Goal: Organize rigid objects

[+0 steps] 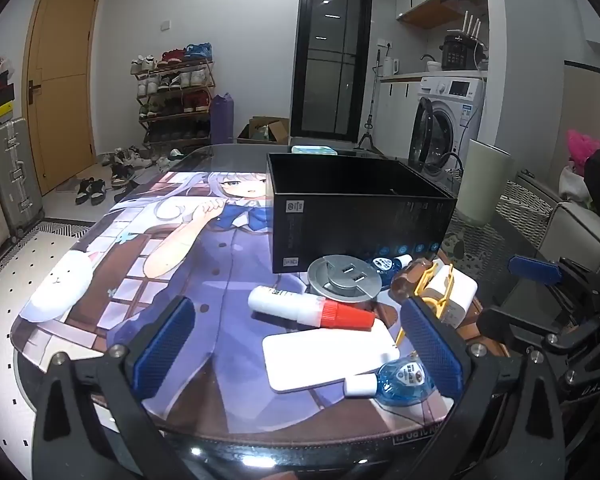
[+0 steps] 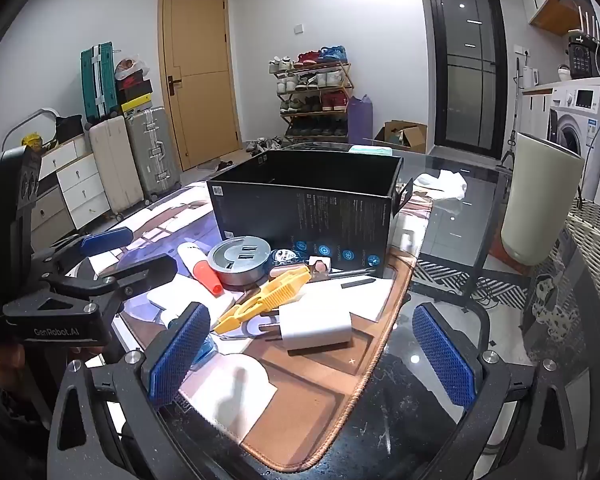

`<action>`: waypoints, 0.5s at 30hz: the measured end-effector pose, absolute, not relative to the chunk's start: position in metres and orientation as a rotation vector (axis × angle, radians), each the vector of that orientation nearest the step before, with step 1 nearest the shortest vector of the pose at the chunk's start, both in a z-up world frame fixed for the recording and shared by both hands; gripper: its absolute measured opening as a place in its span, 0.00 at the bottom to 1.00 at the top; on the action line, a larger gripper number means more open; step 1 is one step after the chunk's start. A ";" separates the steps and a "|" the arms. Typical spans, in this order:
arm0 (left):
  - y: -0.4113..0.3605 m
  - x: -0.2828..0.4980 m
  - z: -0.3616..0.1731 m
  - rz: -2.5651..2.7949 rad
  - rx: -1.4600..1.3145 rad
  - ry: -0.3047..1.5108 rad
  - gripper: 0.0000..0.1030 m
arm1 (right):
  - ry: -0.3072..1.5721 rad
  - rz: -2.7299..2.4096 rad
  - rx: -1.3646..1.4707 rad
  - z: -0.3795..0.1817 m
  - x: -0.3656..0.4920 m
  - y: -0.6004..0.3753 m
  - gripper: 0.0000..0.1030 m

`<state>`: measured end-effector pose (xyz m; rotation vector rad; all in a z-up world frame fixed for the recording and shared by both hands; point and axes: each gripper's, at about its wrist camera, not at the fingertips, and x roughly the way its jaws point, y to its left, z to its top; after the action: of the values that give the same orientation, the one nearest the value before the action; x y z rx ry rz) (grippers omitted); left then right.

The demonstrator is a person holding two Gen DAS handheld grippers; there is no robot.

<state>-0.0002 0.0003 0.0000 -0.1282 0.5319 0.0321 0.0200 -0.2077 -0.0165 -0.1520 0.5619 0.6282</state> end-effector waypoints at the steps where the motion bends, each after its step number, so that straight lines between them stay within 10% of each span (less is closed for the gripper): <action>1: 0.001 -0.001 0.000 0.032 -0.128 0.530 1.00 | 0.566 0.628 -0.155 -0.017 0.020 -0.207 1.00; 15: -0.001 0.003 -0.002 0.041 -0.111 0.544 1.00 | 0.564 0.629 -0.151 -0.017 0.020 -0.208 1.00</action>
<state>0.0029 -0.0014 -0.0025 -0.1114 0.5443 0.0406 0.0204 -0.2079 -0.0166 -0.1506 0.5639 0.6292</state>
